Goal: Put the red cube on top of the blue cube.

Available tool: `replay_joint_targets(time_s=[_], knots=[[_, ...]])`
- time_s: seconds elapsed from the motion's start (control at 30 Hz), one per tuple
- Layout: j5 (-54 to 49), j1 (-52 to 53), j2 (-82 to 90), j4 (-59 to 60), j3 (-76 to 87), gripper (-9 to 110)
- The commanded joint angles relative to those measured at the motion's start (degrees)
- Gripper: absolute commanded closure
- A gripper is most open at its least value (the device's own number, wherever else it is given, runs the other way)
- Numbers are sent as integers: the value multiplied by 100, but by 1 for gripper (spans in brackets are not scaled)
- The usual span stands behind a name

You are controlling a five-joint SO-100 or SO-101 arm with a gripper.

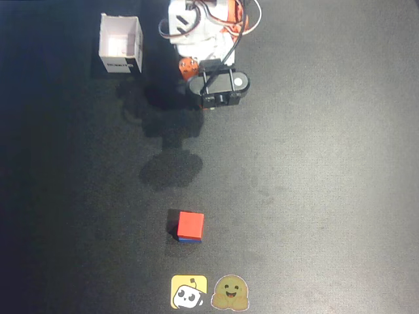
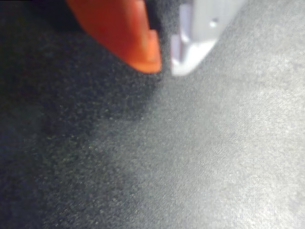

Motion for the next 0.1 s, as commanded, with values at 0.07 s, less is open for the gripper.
replay_joint_targets(time_s=[0.07], knots=[[-26, 26, 62, 18, -26, 101]])
